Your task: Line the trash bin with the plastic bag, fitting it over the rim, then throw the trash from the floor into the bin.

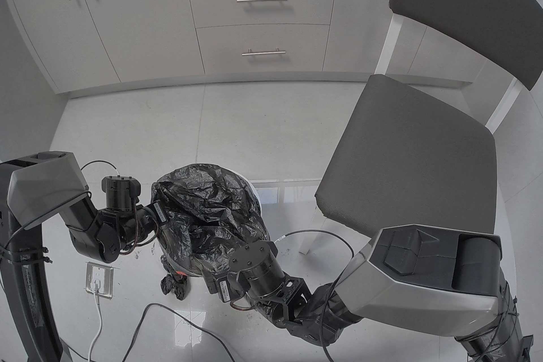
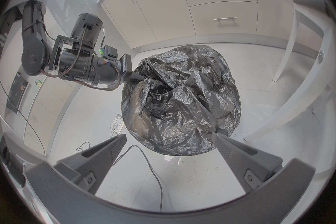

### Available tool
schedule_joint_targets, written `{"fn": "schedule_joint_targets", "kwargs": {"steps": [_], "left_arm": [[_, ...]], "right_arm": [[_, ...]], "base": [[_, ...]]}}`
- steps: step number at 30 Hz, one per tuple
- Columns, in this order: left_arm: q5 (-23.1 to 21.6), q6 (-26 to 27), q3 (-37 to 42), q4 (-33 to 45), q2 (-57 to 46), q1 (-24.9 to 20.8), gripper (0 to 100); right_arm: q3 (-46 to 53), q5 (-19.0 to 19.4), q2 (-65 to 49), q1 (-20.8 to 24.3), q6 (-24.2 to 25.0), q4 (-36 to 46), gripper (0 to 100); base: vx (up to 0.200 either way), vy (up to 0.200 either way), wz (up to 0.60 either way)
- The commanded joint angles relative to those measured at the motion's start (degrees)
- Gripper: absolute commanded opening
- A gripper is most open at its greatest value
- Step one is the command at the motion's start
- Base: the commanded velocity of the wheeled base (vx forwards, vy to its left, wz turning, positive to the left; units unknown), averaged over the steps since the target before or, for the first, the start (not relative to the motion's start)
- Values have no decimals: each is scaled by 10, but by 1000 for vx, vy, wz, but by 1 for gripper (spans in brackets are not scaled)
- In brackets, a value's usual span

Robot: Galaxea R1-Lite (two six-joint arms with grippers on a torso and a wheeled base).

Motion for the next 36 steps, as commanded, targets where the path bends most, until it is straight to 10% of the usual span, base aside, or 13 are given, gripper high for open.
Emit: {"fn": "schedule_joint_targets", "kwargs": {"steps": [1, 14, 15, 36], "left_arm": [[3, 3, -2, 1, 2, 0, 0], [6, 3, -4, 21, -17, 0, 0], [6, 3, -4, 21, -17, 0, 100], [3, 34, -40, 14, 15, 44, 100]], "right_arm": [[0, -1, -3, -1, -1, 0, 100], [11, -1, 0, -1, -4, 1, 100], [11, -1, 0, -1, -4, 1, 100], [11, -3, -11, -8, -2, -1, 100]], "base": [[0, 0, 0], [0, 0, 0], [0, 0, 0], [0, 0, 0]]}}
